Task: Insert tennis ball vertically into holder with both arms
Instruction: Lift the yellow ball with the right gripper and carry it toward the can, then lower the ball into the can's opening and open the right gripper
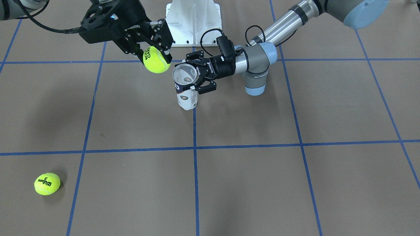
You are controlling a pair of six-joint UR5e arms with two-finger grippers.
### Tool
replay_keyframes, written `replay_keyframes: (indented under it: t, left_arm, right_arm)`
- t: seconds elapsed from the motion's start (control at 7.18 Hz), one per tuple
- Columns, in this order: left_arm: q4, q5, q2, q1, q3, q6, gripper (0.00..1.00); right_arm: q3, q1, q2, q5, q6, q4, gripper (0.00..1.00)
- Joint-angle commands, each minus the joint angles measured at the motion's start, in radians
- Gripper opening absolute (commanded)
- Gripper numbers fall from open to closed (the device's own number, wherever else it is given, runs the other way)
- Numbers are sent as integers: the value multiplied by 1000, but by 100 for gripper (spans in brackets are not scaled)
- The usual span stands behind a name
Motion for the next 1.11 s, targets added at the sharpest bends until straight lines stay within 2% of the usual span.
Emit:
replay_keyframes:
  t: [0.0, 0.14, 0.28, 0.84, 0.97]
  left_arm:
    - [0, 0, 0, 0, 0, 0, 86]
    - [0, 0, 0, 2, 0, 0, 86]
    - [0, 0, 0, 2, 0, 0, 86]
    - [0, 0, 0, 3, 0, 0, 86]
    - [2, 0, 0, 2, 0, 0, 86]
  right_arm:
    - [-43, -88, 61, -123, 17, -82, 46]
    - [-51, -134, 61, -184, 17, -100, 52]
    - [-60, -163, 61, -221, 16, -122, 52]
    - [-86, -183, 61, -246, 16, -140, 63]
    - [-84, -185, 60, -248, 16, -140, 81]
